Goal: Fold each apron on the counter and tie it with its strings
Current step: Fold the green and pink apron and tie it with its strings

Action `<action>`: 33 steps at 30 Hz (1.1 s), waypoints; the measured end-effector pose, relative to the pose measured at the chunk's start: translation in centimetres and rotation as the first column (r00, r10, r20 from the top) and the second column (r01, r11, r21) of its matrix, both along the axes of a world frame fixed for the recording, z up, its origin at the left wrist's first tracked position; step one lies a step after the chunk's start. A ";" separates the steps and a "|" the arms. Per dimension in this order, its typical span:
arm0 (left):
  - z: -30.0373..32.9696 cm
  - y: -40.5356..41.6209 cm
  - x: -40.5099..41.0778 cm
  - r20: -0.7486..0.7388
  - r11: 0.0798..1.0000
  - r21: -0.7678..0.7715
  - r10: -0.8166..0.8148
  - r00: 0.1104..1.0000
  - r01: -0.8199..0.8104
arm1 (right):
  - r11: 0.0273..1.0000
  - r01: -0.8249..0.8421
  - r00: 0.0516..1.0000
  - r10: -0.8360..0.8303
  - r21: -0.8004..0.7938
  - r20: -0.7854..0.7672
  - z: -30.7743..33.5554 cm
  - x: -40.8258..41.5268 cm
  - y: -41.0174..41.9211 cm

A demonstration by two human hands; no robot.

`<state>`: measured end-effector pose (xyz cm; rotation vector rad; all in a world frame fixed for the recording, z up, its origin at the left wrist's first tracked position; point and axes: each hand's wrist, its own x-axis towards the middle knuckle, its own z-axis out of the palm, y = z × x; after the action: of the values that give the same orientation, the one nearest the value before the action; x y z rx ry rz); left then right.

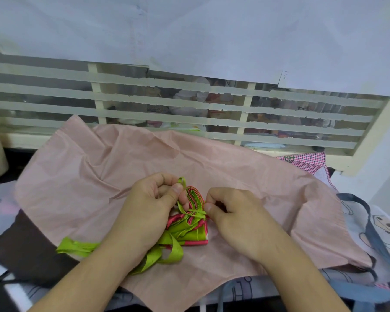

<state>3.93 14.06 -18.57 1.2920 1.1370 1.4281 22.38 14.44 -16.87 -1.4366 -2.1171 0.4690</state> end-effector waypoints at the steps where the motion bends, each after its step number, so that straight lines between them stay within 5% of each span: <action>1: 0.0 -0.1 -0.1 -0.076 1.000 0.026 -0.006 0.997 0.008 | 1.000 -0.014 1.000 0.014 -0.028 0.004 0.0 0.0 -0.1; 4: 0.1 -0.3 -0.1 -0.179 0.998 0.061 -0.019 0.984 0.031 | 0.995 -0.089 0.995 0.086 -0.050 -0.055 0.6 0.1 -0.2; 10: 0.8 -1.1 0.2 -0.346 0.989 0.074 -0.095 0.933 0.128 | 0.969 -0.245 0.865 0.201 -0.037 -0.460 1.1 -0.5 -0.9; 15: 1.0 -1.5 0.6 -0.568 0.978 0.055 -0.136 0.812 0.202 | 0.995 -0.072 0.887 0.096 0.068 -0.453 0.6 -1.2 -0.8; 26: 0.9 -1.7 0.8 -0.560 0.972 0.011 -0.189 0.807 0.235 | 0.999 0.030 0.759 -0.046 -0.035 -0.650 0.0 -1.2 -0.3; 30: 0.5 -1.1 1.0 -0.418 0.994 -0.041 -0.110 0.902 0.102 | 0.984 -0.131 0.564 -0.025 -0.119 -0.825 0.1 -0.7 0.1; 33: 0.6 -0.7 0.6 -0.291 0.995 -0.077 -0.076 0.954 0.056 | 0.985 -0.105 0.653 -0.033 -0.134 -0.757 -0.2 -0.2 0.5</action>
<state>4.52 13.32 -18.00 1.5150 1.3114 1.1629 22.15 14.90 -17.03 -0.9972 -1.4263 1.0773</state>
